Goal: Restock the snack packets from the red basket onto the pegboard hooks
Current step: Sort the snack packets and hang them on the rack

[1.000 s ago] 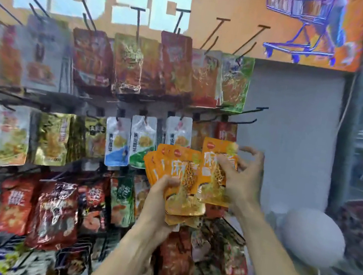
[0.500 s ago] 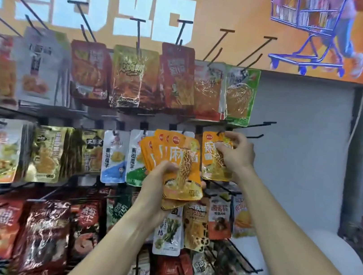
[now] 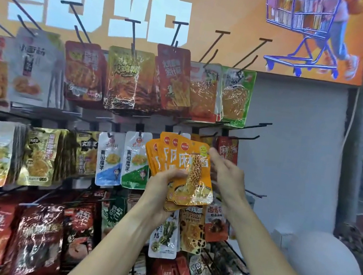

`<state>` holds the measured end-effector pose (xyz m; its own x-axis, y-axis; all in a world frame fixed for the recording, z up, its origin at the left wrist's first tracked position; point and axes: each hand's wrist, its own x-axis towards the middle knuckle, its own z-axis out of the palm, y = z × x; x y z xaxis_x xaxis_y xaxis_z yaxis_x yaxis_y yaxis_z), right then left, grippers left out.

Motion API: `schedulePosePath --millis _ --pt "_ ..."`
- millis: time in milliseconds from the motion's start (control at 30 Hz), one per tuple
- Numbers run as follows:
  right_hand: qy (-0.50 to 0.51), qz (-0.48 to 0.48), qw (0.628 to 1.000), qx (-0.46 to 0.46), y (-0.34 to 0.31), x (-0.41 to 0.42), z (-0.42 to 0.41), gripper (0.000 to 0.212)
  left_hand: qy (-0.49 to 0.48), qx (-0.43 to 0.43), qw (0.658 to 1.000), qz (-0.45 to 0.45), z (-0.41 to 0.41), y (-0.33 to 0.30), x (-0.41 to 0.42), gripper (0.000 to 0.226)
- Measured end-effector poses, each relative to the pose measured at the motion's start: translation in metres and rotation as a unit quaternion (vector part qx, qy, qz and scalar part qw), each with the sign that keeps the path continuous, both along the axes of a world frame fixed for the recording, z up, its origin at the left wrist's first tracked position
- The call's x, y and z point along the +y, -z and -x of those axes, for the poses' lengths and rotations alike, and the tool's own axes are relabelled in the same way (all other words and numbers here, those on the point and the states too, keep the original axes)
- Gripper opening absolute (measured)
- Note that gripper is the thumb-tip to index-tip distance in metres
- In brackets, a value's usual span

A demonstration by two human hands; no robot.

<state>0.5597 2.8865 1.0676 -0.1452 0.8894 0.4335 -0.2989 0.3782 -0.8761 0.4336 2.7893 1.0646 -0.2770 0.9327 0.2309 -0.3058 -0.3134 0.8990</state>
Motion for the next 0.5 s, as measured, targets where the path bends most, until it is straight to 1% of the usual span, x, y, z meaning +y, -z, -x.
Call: schedulePosePath --millis 33,67,167,267,367,433,500 --pt "-0.021 -0.001 1.000 -0.008 0.008 -0.010 0.000 0.046 0.000 0.001 1.000 0.003 -0.002 0.002 0.000 0.017" --pt "-0.024 -0.006 1.000 -0.014 0.013 -0.019 0.000 0.044 -0.004 -0.003 1.000 0.007 -0.004 0.004 0.000 0.015" --pt "-0.007 -0.005 1.000 0.002 0.020 -0.031 0.001 0.026 -0.033 -0.004 0.999 0.014 -0.009 0.008 -0.003 0.008" --pt "-0.006 -0.013 1.000 0.002 0.020 -0.035 0.003 0.021 -0.058 -0.011 0.998 0.004 -0.012 0.010 -0.007 0.015" --pt "0.005 -0.015 1.000 0.026 0.018 -0.028 0.004 0.020 -0.072 -0.012 0.997 -0.004 -0.013 0.011 -0.010 0.023" --pt "0.036 -0.022 0.998 0.037 0.010 -0.018 0.001 0.025 -0.073 -0.021 0.997 -0.009 -0.012 0.010 -0.012 0.028" --pt "0.075 -0.043 0.996 0.035 -0.001 -0.006 -0.002 0.042 -0.066 -0.034 0.997 -0.009 -0.010 0.008 -0.016 0.031"
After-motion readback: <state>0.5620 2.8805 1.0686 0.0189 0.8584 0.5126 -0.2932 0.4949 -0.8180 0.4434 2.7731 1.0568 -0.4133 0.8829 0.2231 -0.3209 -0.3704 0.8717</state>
